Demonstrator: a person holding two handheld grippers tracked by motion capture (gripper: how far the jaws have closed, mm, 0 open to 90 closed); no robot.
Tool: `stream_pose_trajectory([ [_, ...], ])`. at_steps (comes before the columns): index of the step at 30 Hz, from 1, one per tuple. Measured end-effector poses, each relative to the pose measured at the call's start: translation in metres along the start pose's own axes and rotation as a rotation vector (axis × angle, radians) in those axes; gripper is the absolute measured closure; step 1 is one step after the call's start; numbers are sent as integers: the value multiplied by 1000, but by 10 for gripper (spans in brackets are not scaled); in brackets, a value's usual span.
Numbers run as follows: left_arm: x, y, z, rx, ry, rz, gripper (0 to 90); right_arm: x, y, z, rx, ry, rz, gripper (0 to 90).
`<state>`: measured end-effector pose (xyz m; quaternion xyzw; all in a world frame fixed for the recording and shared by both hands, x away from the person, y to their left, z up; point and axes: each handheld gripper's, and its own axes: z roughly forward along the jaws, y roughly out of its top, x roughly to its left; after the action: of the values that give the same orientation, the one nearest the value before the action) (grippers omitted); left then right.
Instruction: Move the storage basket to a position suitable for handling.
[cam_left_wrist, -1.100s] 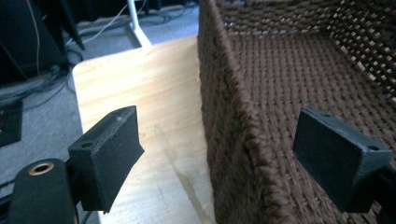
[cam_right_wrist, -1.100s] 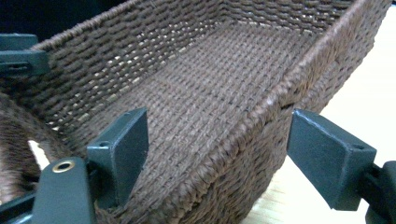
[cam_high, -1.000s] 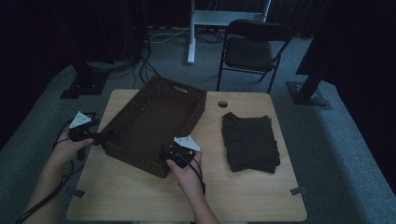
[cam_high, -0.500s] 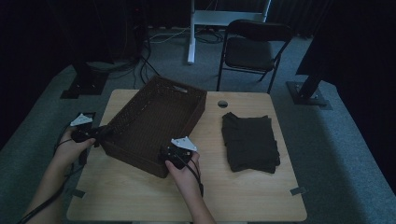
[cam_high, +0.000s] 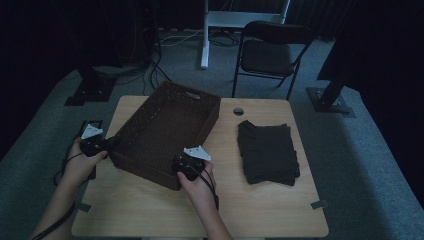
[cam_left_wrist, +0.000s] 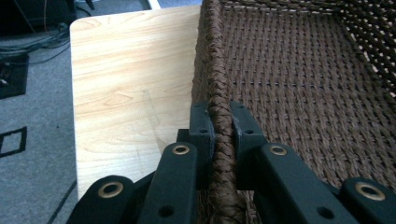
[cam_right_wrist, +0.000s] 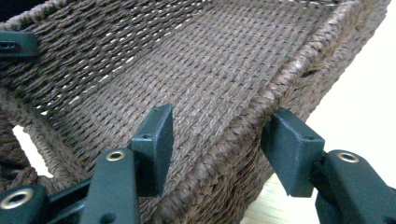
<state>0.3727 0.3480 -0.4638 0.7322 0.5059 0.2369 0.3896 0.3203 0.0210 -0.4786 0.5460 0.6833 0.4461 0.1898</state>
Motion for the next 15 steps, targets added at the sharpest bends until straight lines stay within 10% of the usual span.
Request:
stream_pose_trajectory([
  [15, -38, -13, -17, 12, 9, -63, 813, -35, 5, -10, 20, 69, -89, 492],
])
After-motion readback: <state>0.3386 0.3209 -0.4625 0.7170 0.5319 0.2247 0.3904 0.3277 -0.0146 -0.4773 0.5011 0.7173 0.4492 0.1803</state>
